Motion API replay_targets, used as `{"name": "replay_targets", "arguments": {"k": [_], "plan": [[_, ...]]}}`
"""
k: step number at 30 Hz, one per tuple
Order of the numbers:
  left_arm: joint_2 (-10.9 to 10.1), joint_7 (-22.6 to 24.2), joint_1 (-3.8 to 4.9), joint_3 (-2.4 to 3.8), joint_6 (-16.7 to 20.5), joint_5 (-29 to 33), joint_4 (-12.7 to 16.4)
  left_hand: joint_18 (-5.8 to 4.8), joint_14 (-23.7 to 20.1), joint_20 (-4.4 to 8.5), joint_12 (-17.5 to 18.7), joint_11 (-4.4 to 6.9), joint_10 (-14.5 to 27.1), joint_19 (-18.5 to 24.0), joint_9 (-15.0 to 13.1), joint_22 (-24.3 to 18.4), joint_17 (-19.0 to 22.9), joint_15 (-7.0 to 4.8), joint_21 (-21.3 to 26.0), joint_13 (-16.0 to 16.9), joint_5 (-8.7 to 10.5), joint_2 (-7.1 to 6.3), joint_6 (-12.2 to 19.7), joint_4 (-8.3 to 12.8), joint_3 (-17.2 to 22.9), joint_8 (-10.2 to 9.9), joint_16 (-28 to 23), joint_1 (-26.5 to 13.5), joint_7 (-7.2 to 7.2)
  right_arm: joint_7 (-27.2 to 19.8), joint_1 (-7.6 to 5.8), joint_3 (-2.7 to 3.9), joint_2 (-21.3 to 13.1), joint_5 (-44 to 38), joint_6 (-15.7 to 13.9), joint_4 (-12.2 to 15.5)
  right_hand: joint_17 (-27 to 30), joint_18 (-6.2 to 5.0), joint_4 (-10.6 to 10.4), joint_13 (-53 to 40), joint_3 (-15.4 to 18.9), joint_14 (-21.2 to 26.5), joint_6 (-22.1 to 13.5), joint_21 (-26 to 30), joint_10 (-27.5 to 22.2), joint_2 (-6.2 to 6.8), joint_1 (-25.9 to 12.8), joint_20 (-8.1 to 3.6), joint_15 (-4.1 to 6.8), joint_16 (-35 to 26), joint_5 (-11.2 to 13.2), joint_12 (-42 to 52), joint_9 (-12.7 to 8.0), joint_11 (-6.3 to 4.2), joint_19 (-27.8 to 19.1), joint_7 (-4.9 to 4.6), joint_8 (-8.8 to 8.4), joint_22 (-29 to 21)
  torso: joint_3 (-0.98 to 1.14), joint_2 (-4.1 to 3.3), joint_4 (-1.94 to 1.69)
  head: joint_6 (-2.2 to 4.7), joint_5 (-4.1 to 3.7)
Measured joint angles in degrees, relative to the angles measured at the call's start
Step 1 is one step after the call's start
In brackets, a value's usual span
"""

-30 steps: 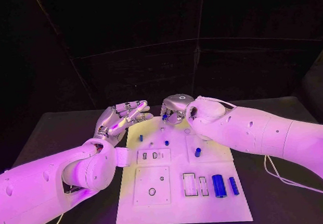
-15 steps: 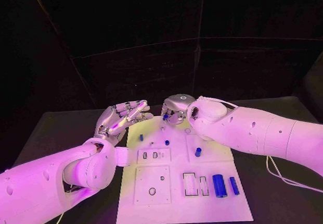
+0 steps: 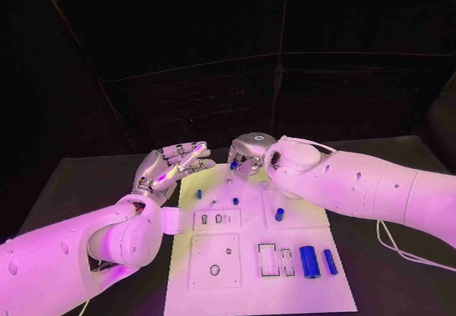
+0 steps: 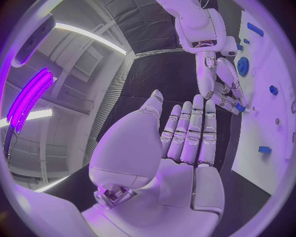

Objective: Assemble the parts on the task board

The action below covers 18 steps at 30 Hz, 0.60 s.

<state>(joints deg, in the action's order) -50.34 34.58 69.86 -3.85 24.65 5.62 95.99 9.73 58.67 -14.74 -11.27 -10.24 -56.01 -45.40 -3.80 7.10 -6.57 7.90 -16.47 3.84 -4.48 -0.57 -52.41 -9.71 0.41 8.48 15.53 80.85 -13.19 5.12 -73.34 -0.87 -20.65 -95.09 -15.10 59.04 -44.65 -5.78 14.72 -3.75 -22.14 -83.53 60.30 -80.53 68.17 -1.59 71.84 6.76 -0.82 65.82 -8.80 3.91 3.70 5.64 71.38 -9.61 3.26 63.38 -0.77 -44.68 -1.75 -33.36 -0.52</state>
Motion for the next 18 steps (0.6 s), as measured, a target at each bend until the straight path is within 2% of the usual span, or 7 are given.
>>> {"name": "replay_targets", "arguments": {"k": [10, 13, 18], "plan": [[0.0, -0.1, 0.01, 0.00, 0.0, 0.0, -0.2, 0.00, 0.0, 0.00, 0.0, 0.00, 0.0, 0.0, 0.0, 0.0, 0.0, 0.00, 0.0, 0.0, 0.00, 0.00, 0.0, 0.0, 0.0, 0.0, 0.0, 0.0, 0.00, 0.2, 0.22, -0.11, -0.2, -0.1, 0.0, 0.6, 0.0, 0.00, 0.0, 0.0, 0.0, 0.0, -0.2, 0.0, -0.2, 0.02, 0.0, 0.00, 0.00, 0.0, 0.0, 0.0, 0.0, 0.20, 0.0, -0.19, 0.02, 0.0, -0.02, -0.02, -0.01, -0.11, 0.08], [0.0, -0.1, 0.02, 0.00, 0.0, 0.0, -0.3, 0.00, 0.0, 0.00, 0.0, 0.00, 0.0, 0.0, 0.0, 0.0, 0.0, 0.00, 0.0, 0.0, 0.00, 0.00, 0.0, 0.0, 0.0, 0.0, 0.0, 0.0, 0.00, 0.3, 0.22, -0.11, -0.2, -0.1, 0.0, 0.7, 0.0, 0.00, -0.2, 0.0, -0.1, 0.0, -0.2, 0.0, -0.2, 0.69, 0.0, 0.22, 0.00, 0.0, 0.0, 0.0, 0.0, 0.20, -0.2, -0.19, 0.02, 0.0, -0.02, -0.02, -0.03, -0.12, 0.10], [0.0, -0.2, 0.02, 0.00, 0.0, 0.0, -0.4, 0.00, 0.0, 0.00, 0.0, 0.00, 0.0, 0.0, 0.0, 0.0, 0.0, 0.00, 0.0, 0.0, 0.00, 0.00, 0.0, 0.0, 0.0, 0.0, 0.0, 0.0, 0.00, 0.4, 0.20, -0.11, -0.2, -0.1, 0.1, 0.8, 0.1, 0.01, -0.1, 0.0, -0.1, 0.0, -0.2, 0.0, -0.2, 0.69, -0.1, 0.22, 0.00, 0.0, 0.0, 0.0, 0.0, 0.20, -0.2, -0.19, 0.02, 0.0, -0.03, -0.03, -0.03, -0.20, 0.13]]}}
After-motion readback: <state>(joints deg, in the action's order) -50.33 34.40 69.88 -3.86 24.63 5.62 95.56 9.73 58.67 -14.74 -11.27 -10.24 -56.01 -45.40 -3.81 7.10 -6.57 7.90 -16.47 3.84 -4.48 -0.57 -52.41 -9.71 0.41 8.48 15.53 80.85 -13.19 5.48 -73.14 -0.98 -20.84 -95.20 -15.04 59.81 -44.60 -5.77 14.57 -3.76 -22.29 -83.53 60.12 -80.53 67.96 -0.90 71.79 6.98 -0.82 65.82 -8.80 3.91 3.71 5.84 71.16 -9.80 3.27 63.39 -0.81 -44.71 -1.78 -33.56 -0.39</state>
